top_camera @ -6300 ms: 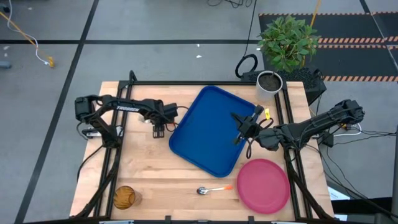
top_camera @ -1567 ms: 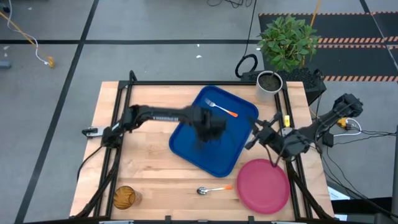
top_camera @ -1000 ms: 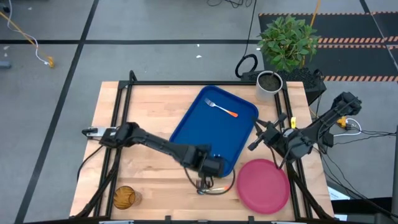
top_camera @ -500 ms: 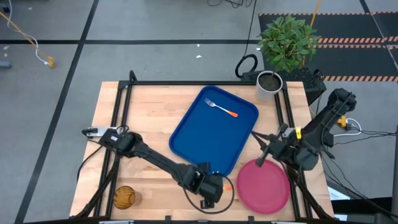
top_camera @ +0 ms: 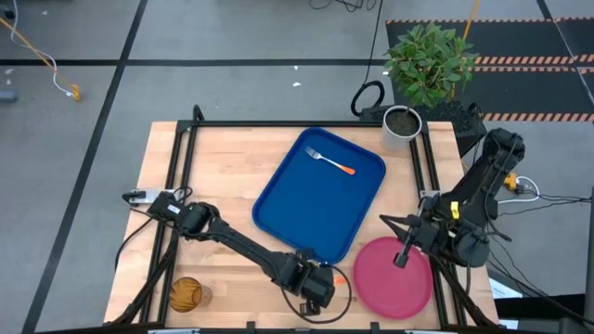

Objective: Pick and place plate/cup/fork/spoon on tray
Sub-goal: Put the spoon on the blue tray at the bottom side of the fork

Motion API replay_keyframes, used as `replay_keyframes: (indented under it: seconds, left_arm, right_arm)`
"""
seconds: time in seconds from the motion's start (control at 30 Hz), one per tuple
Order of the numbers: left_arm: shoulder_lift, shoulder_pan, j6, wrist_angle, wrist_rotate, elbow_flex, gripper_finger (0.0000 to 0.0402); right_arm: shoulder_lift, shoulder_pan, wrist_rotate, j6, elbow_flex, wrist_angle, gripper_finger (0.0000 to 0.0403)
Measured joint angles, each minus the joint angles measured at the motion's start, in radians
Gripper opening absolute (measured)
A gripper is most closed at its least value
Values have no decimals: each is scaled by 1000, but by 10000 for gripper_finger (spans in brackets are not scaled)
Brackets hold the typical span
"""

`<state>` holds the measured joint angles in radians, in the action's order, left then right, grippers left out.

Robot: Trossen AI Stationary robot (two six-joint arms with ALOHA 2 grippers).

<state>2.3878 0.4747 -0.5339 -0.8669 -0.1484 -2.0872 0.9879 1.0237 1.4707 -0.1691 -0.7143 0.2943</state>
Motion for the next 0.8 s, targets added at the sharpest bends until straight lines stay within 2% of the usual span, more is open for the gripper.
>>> replay_keyframes:
  seconds: [0.2,0.57,0.8]
  left_arm:
    - [7,10,-24,5,0,4,91]
    - [52,-7,13,21,25,17,153]
    - [90,-21,20,35,95,11,143]
  right_arm:
    - [0,18,1,18,0,0,0]
    - [0,19,0,53,4,-11,0]
    - [0,19,29,37,14,-13,0]
